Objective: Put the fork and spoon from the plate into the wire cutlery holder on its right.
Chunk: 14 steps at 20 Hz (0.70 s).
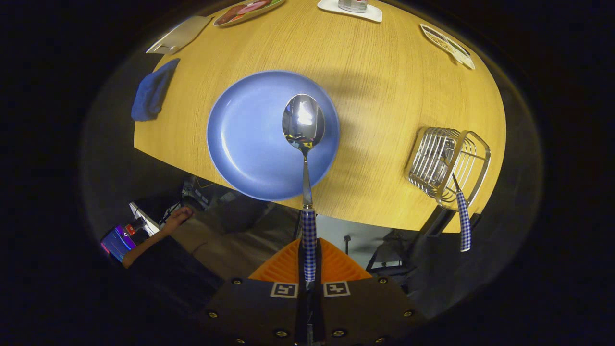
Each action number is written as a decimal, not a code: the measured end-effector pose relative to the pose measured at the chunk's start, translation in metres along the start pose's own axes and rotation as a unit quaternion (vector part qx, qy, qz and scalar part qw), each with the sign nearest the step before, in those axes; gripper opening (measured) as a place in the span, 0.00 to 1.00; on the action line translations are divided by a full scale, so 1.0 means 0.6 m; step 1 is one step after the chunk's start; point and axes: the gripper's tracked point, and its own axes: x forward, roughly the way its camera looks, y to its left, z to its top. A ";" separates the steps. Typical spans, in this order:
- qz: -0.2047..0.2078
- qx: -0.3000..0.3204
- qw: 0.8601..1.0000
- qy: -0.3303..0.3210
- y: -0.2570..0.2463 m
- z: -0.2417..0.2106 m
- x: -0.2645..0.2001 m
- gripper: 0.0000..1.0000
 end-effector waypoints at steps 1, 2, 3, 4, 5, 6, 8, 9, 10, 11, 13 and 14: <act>0.001 0.003 1.000 0.002 -0.008 -0.006 -0.008 0.05; 0.004 0.009 1.000 0.002 -0.014 -0.012 -0.014 0.05; 0.008 0.015 1.000 0.001 -0.018 -0.014 -0.021 0.05; 0.010 0.019 1.000 -0.001 -0.027 -0.021 -0.025 0.05; 0.010 0.024 1.000 -0.004 -0.038 -0.026 -0.032 0.05; 0.008 0.031 0.999 -0.007 -0.048 -0.028 -0.037 0.05; 0.002 0.052 0.999 -0.008 -0.063 -0.031 -0.046 0.05; 0.003 0.061 0.998 -0.011 -0.068 -0.031 -0.051 0.05; 0.005 0.070 0.997 -0.013 -0.077 -0.035 -0.056 0.05; 0.009 0.079 0.997 -0.013 -0.086 -0.039 -0.061 0.05; 0.017 0.093 0.995 -0.013 -0.100 -0.048 -0.069 0.05; 0.024 0.103 0.994 -0.011 -0.103 -0.053 -0.072 0.05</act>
